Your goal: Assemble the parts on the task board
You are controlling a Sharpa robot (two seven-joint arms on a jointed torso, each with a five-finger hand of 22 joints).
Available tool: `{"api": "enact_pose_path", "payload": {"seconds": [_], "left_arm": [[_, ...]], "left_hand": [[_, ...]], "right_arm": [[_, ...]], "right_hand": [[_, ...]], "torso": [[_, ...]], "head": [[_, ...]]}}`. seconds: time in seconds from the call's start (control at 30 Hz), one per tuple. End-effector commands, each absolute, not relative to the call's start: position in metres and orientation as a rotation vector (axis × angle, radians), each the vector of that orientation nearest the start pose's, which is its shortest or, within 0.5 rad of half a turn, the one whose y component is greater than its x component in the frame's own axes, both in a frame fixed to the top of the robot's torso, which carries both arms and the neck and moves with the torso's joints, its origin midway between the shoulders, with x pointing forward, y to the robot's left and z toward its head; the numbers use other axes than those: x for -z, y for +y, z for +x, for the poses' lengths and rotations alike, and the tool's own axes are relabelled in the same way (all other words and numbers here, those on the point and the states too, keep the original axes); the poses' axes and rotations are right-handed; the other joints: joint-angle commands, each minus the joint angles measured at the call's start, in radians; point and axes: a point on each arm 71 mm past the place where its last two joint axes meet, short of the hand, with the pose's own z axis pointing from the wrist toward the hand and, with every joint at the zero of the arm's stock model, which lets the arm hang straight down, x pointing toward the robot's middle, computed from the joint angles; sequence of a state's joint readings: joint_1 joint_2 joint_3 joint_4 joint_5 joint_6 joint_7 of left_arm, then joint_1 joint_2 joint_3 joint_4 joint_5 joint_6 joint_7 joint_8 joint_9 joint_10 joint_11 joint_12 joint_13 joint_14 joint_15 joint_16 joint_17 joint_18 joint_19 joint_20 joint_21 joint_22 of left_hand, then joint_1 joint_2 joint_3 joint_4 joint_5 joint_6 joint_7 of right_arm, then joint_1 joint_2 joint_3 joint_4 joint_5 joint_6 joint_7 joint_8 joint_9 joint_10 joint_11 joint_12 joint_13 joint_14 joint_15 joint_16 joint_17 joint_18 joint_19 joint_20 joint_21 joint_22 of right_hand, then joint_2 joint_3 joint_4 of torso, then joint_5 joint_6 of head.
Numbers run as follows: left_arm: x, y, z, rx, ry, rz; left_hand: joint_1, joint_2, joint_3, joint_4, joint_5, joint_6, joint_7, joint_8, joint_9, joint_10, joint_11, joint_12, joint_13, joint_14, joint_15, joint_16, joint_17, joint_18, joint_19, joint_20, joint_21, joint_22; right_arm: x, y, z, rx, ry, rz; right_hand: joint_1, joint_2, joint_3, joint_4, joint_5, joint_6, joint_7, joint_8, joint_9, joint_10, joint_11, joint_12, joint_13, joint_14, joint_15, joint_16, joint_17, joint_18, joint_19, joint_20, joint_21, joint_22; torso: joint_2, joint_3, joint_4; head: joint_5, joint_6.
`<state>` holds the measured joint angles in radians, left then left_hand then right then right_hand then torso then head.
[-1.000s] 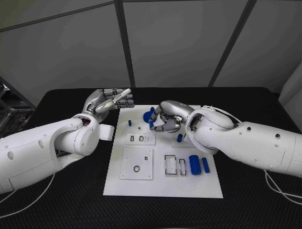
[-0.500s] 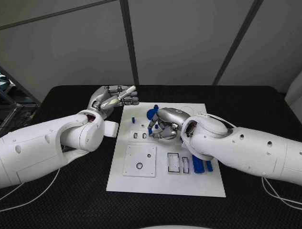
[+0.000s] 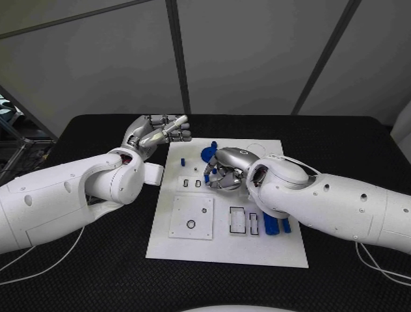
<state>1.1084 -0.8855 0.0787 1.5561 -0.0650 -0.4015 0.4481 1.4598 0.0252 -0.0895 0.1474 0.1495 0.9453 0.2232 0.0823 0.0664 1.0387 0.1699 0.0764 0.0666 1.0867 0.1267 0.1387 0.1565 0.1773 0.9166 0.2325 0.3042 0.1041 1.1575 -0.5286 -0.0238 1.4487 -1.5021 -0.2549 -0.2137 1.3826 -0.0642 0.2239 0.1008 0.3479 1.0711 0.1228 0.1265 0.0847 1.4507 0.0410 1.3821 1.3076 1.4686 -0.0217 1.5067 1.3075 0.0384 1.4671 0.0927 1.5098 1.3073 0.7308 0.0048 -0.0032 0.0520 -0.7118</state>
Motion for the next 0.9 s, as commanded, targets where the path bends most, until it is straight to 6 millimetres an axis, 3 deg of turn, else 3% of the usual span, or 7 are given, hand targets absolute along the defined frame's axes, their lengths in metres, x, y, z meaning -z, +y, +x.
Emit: {"api": "enact_pose_path", "payload": {"seconds": [0.03,0.9], "left_arm": [[0.1697,0.2263,0.4845,1.525,1.276,-1.081],[0.1695,0.2250,0.4840,1.529,1.279,-1.081]], "left_hand": [[0.005,0.006,0.001,-0.006,-0.003,0.004,0.002,-0.005,-0.001,0.005,0.003,-0.007,0.000,0.006,-0.001,-0.005,0.001,0.007,0.006,0.003,-0.007,-0.001],[0.005,0.006,0.001,-0.006,-0.003,0.004,0.002,-0.005,-0.001,0.005,0.003,-0.007,0.000,0.006,-0.001,-0.005,0.001,0.007,0.006,0.003,-0.007,-0.001]], "right_arm": [[0.2012,-0.0597,0.4745,-0.760,1.731,-0.282],[0.2044,-0.0534,0.4740,-0.736,1.739,-0.327]], "right_hand": [[-0.007,0.002,-0.002,0.007,0.003,0.008,0.001,0.002,0.002,0.000,-0.001,0.003,0.083,0.075,-0.006,0.002,0.139,-0.011,0.017,-0.007,0.004,0.155],[-0.010,0.000,-0.003,0.007,0.001,0.008,0.000,0.001,0.002,0.000,-0.001,0.003,0.083,0.076,-0.006,0.002,0.140,-0.011,0.016,-0.007,0.004,0.155]], "torso": [[-0.001,-0.0005,-0.0008],[-0.001,-0.0003,-0.0014]], "head": [[0.001,-0.004],[-0.001,-0.012]]}}
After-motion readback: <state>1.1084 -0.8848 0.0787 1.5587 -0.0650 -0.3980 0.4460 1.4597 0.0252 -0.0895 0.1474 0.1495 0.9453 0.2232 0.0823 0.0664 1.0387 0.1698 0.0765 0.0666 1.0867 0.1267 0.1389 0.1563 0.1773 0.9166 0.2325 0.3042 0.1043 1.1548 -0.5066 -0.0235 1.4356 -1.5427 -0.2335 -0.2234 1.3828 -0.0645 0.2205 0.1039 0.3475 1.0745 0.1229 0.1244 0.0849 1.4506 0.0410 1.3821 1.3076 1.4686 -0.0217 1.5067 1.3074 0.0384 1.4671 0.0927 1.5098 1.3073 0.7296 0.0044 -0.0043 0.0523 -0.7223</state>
